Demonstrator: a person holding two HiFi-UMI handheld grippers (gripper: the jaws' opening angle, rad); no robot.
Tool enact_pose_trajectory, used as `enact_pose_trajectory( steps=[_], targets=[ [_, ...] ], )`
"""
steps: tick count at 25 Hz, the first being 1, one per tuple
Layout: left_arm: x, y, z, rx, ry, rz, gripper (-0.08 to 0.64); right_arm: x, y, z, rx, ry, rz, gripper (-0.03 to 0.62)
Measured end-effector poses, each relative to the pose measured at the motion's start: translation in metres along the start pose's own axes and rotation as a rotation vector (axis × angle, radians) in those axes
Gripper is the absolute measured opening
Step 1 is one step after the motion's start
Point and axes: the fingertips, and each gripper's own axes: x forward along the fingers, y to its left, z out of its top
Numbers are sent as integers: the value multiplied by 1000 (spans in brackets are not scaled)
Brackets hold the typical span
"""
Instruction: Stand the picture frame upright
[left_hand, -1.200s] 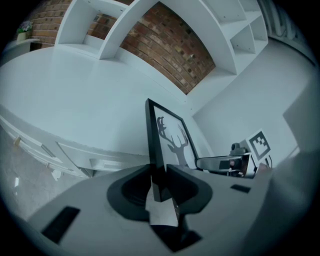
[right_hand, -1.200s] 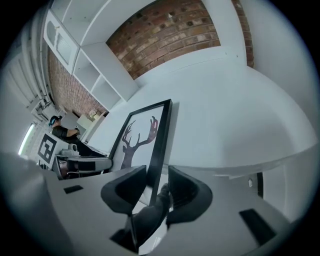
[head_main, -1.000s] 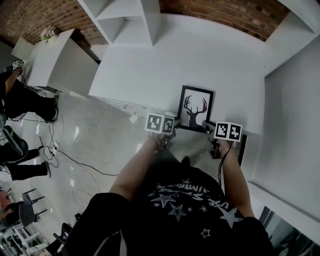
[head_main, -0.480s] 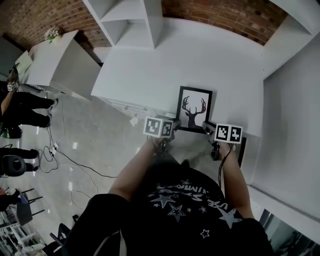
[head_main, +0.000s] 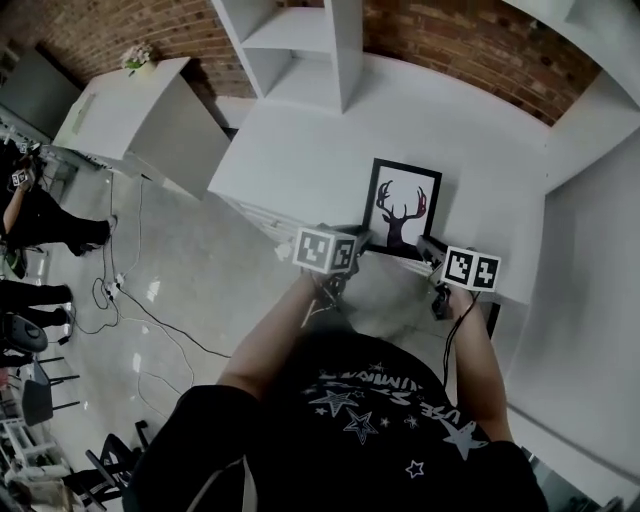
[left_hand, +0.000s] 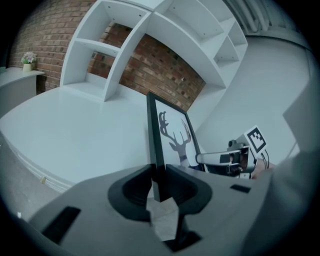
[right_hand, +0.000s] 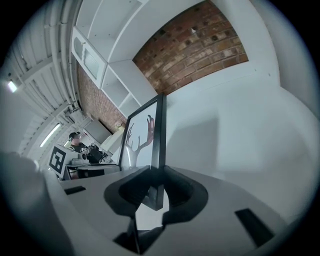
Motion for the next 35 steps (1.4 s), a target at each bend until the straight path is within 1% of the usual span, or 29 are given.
enact_pose_trajectory(
  steps=[3, 7, 13, 21, 26, 31, 35],
  targets=[
    [-9, 27, 31, -20, -21, 15, 97, 26, 19, 33, -30, 4, 14, 94],
    [-16, 56, 57, -20, -38, 18, 97, 52, 37, 58, -54, -8, 25, 94],
    [-21, 98, 99, -7, -79, 30, 97, 90, 58, 101, -78, -72, 31, 92],
    [-22, 154, 151, 27, -141, 38, 97, 141, 85, 156, -165, -153, 40, 92],
    [-21, 188, 179, 52, -171, 34, 97, 171, 100, 181, -206, -207, 31, 91],
    [-17, 214, 201, 82, -173, 27, 97, 197, 104, 198, -202, -242, 7, 92],
    [-14, 225, 213, 103, -191, 24, 97, 209, 105, 209, -206, -278, 8, 92]
  ],
)
